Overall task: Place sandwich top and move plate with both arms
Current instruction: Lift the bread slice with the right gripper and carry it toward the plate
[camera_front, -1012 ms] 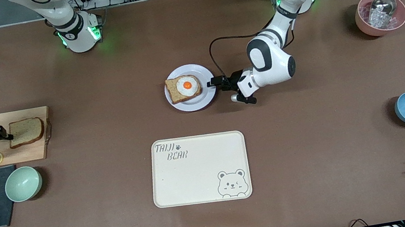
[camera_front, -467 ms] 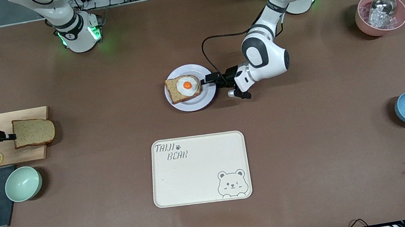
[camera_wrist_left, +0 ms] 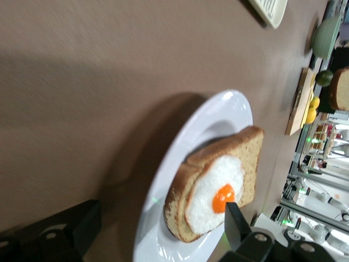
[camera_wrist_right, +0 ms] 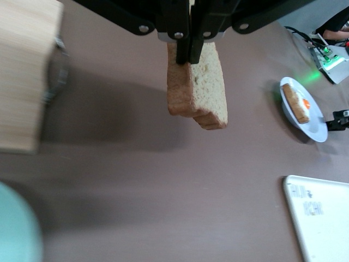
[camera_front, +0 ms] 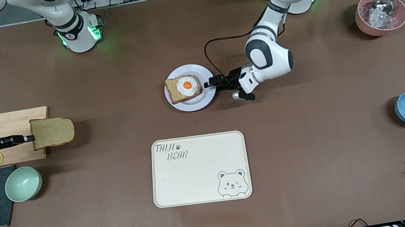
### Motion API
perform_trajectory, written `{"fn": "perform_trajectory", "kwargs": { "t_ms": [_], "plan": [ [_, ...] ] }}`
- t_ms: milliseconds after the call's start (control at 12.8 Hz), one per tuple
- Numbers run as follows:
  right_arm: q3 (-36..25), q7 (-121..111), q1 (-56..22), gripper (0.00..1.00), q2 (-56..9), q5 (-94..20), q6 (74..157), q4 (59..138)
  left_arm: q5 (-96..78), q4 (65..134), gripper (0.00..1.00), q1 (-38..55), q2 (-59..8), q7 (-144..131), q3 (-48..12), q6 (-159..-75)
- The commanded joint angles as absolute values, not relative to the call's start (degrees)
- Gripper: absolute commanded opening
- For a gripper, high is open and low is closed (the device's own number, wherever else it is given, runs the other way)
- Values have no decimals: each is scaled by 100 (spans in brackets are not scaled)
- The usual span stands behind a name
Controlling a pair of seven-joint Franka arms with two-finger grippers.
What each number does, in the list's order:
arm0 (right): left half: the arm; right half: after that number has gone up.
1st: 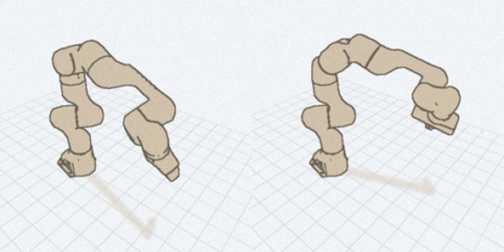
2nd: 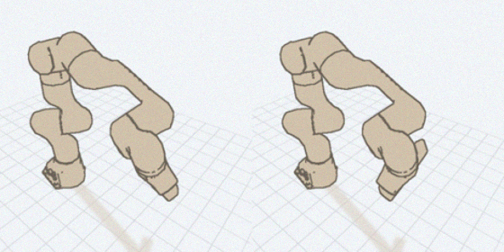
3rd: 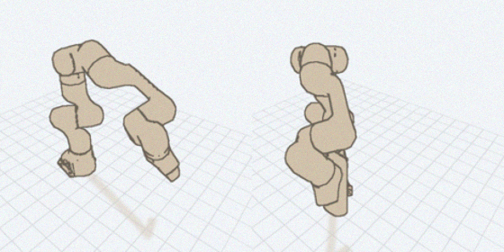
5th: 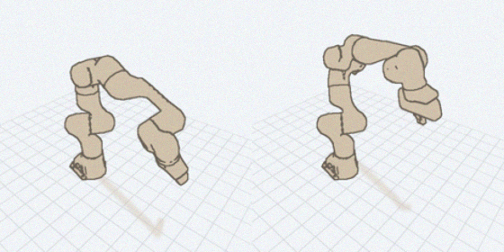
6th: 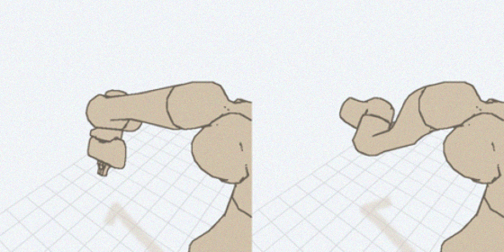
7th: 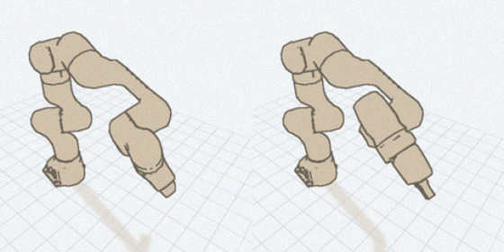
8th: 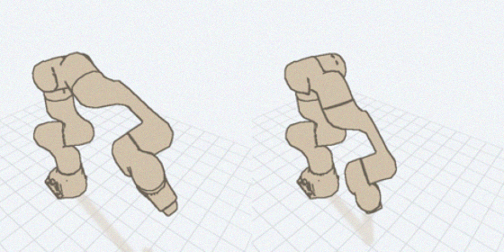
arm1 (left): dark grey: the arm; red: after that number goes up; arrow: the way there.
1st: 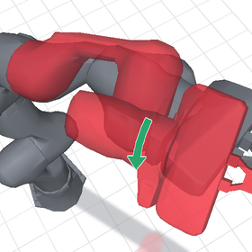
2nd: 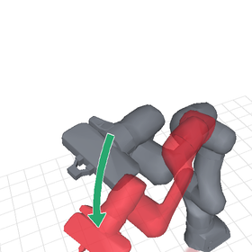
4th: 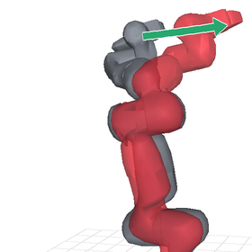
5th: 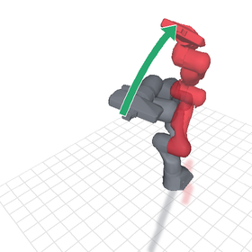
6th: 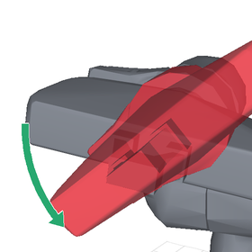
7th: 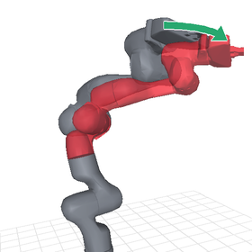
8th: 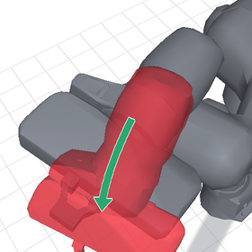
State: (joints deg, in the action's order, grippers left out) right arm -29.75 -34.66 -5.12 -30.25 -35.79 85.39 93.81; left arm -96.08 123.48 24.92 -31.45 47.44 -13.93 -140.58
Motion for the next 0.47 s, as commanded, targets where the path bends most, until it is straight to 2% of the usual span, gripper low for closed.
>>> {"fn": "perform_trajectory", "kwargs": {
  "t_ms": [0,156,389],
  "plan": [
    [-2193,-2772,-467,0,-2874,-3945,8665,9361,-9782,12401,100,2312,-3006,4939,-1415,-14124],
    [-1209,-1702,-317,0,-2761,-3929,9191,9308,-9782,12471,100,2189,-2883,4931,-1415,-14124],
    [-258,-854,-325,0,-2760,-3902,9571,9219,-9782,12551,100,2057,-2734,4931,-1424,-14124]
  ]
}}
